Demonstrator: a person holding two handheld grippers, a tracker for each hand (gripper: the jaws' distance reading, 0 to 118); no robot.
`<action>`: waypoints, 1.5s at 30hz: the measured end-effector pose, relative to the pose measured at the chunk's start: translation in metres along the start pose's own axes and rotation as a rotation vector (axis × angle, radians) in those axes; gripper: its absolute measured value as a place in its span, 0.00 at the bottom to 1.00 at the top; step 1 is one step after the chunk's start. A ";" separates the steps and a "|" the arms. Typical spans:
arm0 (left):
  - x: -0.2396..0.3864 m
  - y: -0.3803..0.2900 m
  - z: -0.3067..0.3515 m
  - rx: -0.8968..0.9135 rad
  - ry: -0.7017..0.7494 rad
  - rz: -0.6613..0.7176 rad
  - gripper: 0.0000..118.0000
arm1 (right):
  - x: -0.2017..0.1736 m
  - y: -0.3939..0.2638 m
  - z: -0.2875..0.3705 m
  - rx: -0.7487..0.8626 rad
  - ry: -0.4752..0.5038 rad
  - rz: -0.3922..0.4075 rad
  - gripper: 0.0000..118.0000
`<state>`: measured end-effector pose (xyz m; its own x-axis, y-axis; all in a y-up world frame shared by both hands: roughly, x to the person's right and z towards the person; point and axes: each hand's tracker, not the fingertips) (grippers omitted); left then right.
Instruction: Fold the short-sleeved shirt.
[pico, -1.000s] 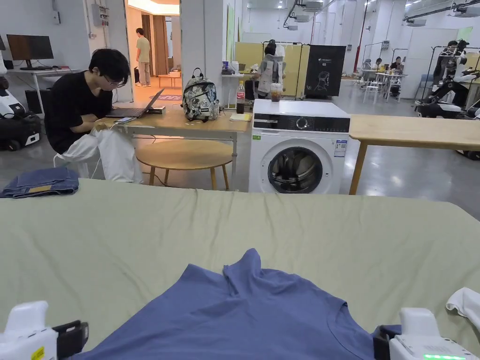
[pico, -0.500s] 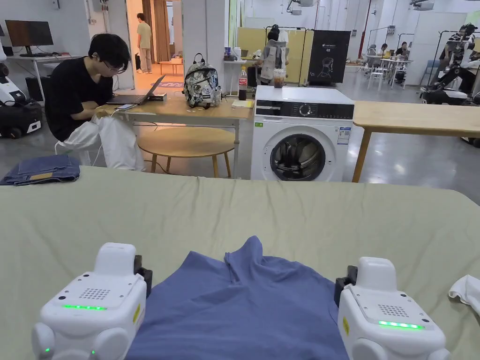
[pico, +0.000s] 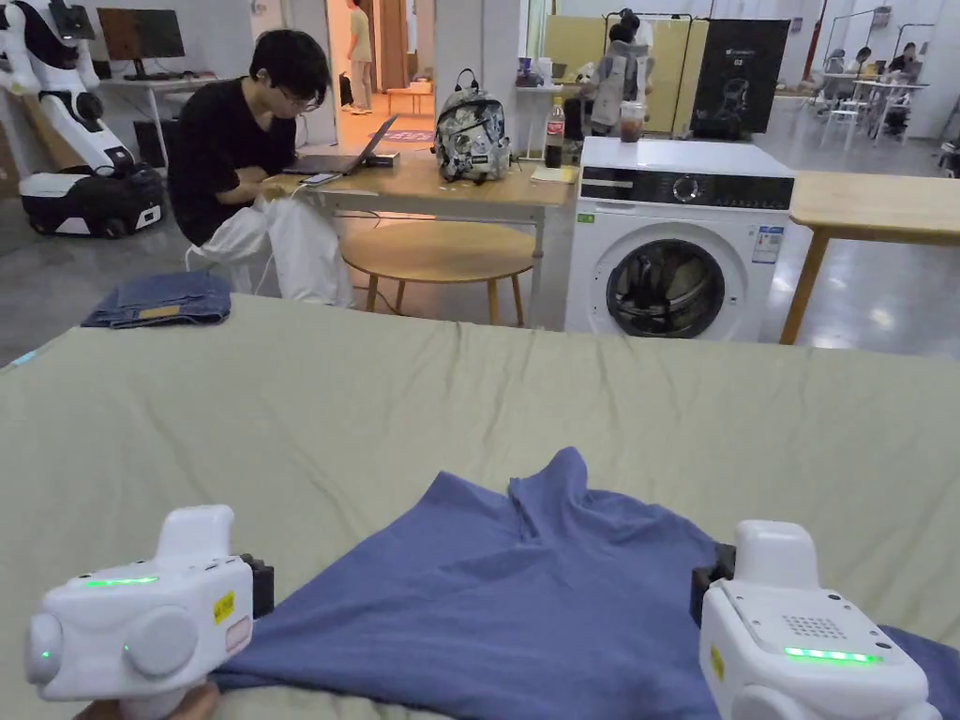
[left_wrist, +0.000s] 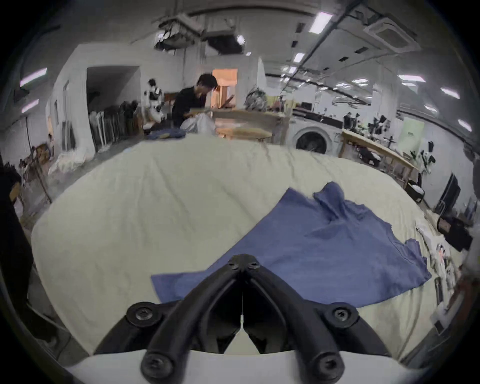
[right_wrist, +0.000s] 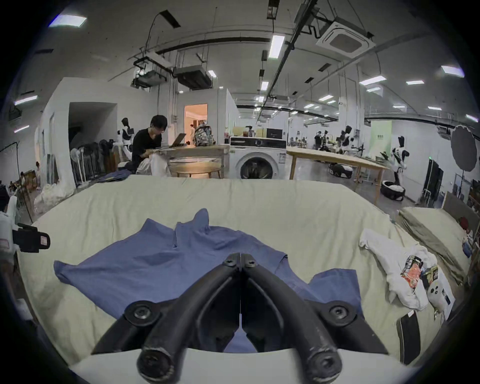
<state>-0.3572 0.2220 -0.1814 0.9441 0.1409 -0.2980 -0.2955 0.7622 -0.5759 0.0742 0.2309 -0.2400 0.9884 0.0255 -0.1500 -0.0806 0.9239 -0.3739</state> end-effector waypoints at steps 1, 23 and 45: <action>-0.014 0.002 -0.004 -0.021 0.012 0.031 0.00 | 0.000 -0.002 -0.003 -0.007 0.002 0.007 0.00; -0.058 -0.005 -0.098 -0.407 0.186 0.039 0.38 | -0.004 -0.025 -0.036 -0.130 0.009 0.047 0.00; -0.039 -0.007 -0.057 -0.204 0.087 -0.008 0.00 | 0.041 0.052 -0.231 -0.417 0.089 0.049 0.33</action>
<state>-0.4000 0.1750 -0.2091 0.9329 0.0741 -0.3523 -0.3203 0.6179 -0.7180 0.0804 0.1920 -0.4767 0.9685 0.0153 -0.2485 -0.1904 0.6884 -0.6999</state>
